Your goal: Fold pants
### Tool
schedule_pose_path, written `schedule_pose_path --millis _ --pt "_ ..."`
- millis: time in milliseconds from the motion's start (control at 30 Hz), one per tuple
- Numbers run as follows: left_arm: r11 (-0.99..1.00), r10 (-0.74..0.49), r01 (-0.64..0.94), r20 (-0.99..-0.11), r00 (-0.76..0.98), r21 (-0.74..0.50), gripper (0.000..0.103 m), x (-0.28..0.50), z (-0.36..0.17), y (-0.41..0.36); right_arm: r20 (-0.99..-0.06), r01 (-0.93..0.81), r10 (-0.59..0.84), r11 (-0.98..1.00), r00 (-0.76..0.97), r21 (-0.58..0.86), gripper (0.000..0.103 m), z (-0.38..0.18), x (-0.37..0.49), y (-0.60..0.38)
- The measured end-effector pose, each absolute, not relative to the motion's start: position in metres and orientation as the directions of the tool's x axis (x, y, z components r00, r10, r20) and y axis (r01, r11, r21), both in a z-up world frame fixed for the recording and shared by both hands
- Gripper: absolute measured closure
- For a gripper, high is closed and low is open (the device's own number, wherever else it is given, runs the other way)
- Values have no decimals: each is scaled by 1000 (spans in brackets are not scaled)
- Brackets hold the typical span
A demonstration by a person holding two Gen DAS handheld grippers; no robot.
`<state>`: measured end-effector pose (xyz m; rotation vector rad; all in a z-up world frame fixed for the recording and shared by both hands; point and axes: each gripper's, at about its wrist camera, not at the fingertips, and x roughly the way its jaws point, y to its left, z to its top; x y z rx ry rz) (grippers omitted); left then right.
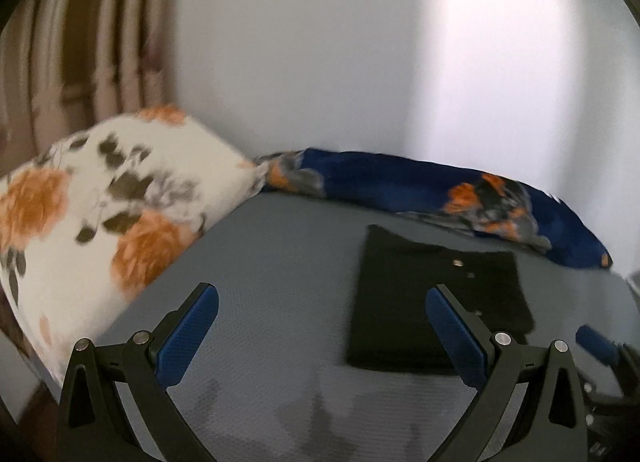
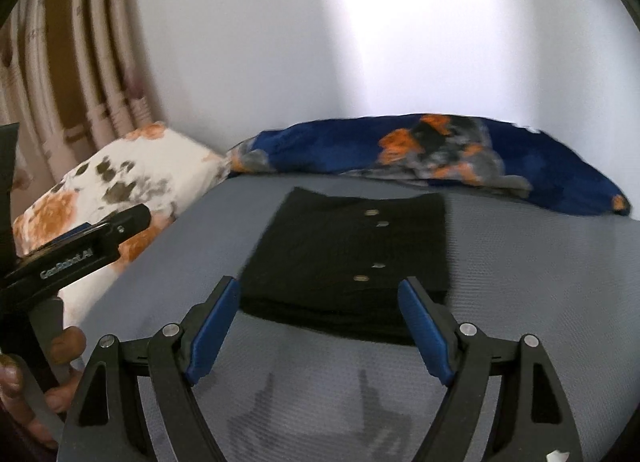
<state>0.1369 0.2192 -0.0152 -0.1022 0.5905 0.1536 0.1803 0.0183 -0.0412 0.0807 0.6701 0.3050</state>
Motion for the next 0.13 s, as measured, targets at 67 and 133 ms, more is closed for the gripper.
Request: schedule_pose_path --millis 67,133 --pt "975 146 -216 -575 805 -55 0 142 -20 243 -608 -286 337 941 719 182 18 -42 192 39" --pt "969 176 -245 -584 792 -41 0 146 -23 263 -624 -325 375 925 686 198 17 -45 208 68"
